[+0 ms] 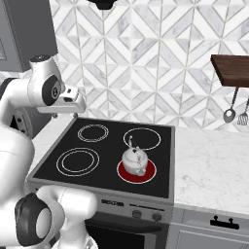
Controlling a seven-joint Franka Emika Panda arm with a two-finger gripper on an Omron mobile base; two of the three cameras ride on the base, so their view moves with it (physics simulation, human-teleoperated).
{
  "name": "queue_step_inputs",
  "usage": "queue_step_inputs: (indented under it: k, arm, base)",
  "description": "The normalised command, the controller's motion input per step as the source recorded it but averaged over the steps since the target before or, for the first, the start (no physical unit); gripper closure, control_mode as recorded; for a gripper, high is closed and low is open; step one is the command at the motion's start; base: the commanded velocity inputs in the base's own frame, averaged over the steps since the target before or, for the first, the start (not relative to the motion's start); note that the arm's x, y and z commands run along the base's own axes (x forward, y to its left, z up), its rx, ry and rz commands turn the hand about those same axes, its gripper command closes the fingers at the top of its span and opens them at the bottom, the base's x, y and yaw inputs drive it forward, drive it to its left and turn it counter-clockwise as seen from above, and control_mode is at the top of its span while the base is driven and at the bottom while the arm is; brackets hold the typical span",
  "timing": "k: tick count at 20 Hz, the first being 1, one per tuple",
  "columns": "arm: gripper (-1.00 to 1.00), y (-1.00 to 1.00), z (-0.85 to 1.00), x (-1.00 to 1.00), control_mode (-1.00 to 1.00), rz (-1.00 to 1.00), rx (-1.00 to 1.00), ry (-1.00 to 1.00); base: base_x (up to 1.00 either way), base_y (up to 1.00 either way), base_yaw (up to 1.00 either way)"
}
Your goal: Turn off the front right burner of the stove.
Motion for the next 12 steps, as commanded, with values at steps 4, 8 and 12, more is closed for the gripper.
queue_step_inputs:
  k: [4, 8, 12]
  arm:
    - [-1.0, -0.52, 0.0, -0.24, -1.0, 0.0, 0.0, -0.1]
    - [-1.0, -0.01, 0.0, 0.0, -1.0, 0.0, 0.0, 0.0]
    - [-1.0, 0.0, 0.0, 0.0, -1.0, 0.0, 0.0, 0.0]
  base:
    - [0.0, 0.0, 0.0]
    - [0.0, 0.0, 0.0]
    - [0.0, 0.0, 0.0]
